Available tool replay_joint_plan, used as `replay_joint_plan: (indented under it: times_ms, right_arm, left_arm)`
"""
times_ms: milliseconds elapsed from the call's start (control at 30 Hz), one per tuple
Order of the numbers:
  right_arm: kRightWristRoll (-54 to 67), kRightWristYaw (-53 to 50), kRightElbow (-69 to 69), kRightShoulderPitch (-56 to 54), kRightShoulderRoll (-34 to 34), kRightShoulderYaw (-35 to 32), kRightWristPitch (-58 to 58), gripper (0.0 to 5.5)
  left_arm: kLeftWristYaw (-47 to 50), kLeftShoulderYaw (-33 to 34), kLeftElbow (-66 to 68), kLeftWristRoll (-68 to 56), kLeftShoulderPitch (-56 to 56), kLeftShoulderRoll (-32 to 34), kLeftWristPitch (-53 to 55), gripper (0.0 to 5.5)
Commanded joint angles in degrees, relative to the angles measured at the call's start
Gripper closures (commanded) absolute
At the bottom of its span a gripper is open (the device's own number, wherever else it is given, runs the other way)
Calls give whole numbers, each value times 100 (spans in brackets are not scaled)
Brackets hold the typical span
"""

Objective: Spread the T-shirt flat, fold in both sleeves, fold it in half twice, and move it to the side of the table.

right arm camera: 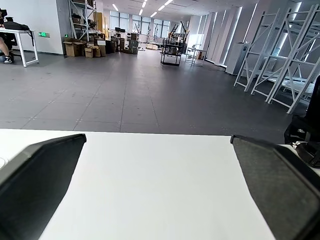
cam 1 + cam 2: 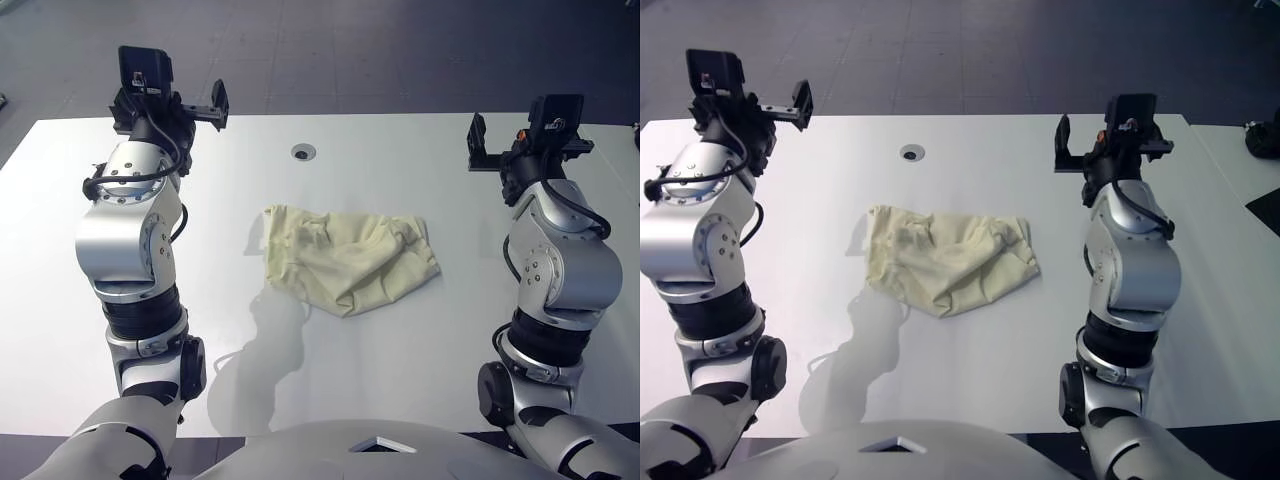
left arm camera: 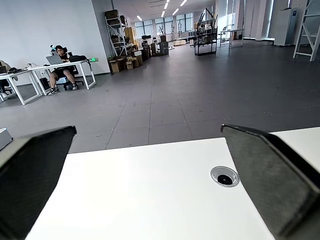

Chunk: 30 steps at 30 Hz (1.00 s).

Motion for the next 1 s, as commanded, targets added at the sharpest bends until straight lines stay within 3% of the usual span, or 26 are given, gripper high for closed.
replay_joint_plan:
  times_ms: [33,1000]
  right_arm:
    - [7,-22,-12,-4,61,18,64,13]
    - [-9,152,604,-517,-91,200,-160,13]
  left_arm:
    - [-23,46,44,19,-79,91,60,10]
    - [46,118,-114,129,101,99,60,10]
